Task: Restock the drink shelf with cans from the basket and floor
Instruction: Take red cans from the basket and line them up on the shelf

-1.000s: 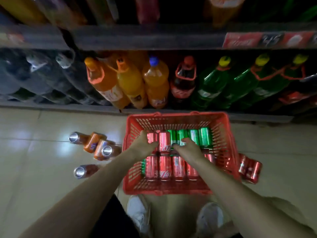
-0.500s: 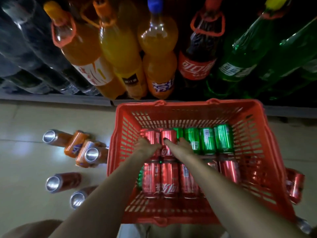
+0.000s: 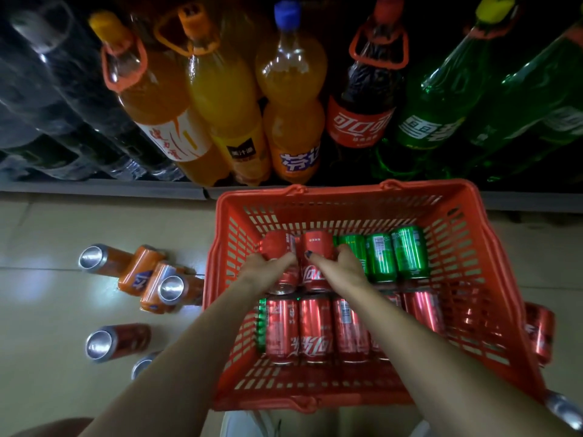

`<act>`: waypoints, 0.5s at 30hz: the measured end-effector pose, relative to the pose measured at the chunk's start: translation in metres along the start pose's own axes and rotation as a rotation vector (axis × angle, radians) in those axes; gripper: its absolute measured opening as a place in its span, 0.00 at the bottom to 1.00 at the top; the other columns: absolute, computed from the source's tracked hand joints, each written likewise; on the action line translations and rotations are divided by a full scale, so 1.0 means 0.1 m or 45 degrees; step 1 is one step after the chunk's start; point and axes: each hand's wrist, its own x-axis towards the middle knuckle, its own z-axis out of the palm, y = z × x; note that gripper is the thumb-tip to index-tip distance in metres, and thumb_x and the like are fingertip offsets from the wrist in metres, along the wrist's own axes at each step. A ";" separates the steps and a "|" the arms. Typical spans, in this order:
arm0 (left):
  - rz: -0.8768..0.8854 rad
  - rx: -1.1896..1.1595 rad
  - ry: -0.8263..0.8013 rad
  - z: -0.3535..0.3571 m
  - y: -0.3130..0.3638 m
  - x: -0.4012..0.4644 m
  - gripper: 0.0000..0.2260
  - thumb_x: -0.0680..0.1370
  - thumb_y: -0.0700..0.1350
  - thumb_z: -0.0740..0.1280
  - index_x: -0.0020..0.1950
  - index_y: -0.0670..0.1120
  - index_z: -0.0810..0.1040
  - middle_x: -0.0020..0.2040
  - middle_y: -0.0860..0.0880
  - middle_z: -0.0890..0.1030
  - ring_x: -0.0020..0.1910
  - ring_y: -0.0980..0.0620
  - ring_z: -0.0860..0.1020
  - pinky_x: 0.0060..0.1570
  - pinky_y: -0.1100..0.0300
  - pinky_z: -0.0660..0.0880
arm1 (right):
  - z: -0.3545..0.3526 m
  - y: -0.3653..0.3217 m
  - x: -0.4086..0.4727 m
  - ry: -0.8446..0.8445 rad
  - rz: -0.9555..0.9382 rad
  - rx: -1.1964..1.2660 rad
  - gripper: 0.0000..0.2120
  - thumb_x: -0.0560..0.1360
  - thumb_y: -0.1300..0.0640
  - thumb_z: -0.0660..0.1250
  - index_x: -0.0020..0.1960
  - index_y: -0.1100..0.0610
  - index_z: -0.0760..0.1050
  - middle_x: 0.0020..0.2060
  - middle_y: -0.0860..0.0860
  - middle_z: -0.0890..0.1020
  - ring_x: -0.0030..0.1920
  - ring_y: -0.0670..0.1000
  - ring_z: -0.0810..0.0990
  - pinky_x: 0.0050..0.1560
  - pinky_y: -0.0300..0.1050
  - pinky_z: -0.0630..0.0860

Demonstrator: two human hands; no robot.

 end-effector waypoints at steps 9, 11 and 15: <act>-0.098 -0.404 -0.267 0.02 -0.19 -0.42 0.28 0.68 0.51 0.79 0.66 0.48 0.77 0.51 0.44 0.89 0.49 0.44 0.88 0.52 0.48 0.83 | -0.20 0.13 -0.51 -0.241 0.151 0.247 0.16 0.73 0.49 0.75 0.56 0.56 0.79 0.46 0.53 0.87 0.44 0.53 0.87 0.45 0.46 0.81; -0.162 -0.441 -0.268 0.06 -0.32 -0.44 0.34 0.64 0.53 0.80 0.67 0.46 0.78 0.53 0.43 0.88 0.52 0.42 0.87 0.55 0.45 0.83 | -0.15 0.20 -0.53 -0.272 0.174 0.229 0.12 0.73 0.50 0.75 0.52 0.56 0.82 0.42 0.52 0.88 0.43 0.53 0.88 0.48 0.49 0.84; -0.300 -0.561 -0.310 0.09 -0.46 -0.51 0.31 0.66 0.53 0.79 0.67 0.44 0.80 0.57 0.38 0.86 0.58 0.36 0.85 0.63 0.35 0.78 | -0.03 0.37 -0.54 -0.314 0.151 0.215 0.17 0.63 0.48 0.76 0.49 0.55 0.86 0.43 0.52 0.89 0.45 0.54 0.89 0.59 0.60 0.83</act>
